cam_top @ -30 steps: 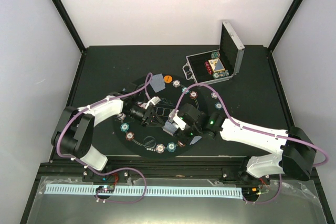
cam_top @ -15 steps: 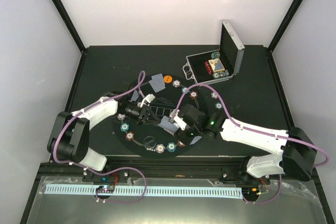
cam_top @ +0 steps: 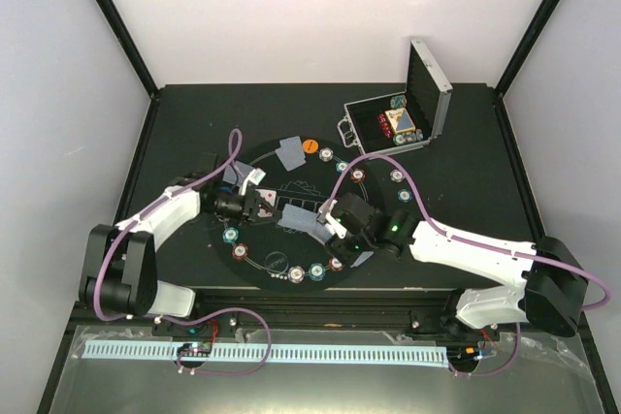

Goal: Distribute texas hold em gaming equipment

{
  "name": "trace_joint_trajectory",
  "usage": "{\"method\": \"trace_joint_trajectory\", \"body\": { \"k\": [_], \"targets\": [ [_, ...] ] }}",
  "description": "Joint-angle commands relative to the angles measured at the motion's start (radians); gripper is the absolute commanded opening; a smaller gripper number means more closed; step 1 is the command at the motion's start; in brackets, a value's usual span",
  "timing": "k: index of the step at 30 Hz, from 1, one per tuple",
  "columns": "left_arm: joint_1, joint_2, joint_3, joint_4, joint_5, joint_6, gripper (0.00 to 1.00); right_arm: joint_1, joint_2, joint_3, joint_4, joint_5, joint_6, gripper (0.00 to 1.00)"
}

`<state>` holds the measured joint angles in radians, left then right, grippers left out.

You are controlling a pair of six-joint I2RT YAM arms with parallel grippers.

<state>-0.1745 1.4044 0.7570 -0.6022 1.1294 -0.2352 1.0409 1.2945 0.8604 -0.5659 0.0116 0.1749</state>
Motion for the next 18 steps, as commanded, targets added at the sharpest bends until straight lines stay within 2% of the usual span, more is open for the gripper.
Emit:
{"method": "trace_joint_trajectory", "body": {
  "k": [1,5,11,18],
  "targets": [
    [0.057,-0.071,-0.006,0.074,-0.051,-0.064,0.02,-0.006,-0.031,-0.009,0.019,0.059,0.037,0.55],
    [0.090,-0.114,0.011,0.074,-0.172,-0.067,0.02,-0.011,-0.045,-0.020,0.024,0.079,0.046,0.55],
    [0.083,-0.171,0.066,0.028,-0.457,-0.033,0.02,-0.016,-0.070,-0.032,0.035,0.090,0.048,0.55],
    [-0.051,-0.116,0.251,0.006,-0.841,0.172,0.01,-0.019,-0.082,-0.033,0.046,0.082,0.044,0.55]
  ]
}}
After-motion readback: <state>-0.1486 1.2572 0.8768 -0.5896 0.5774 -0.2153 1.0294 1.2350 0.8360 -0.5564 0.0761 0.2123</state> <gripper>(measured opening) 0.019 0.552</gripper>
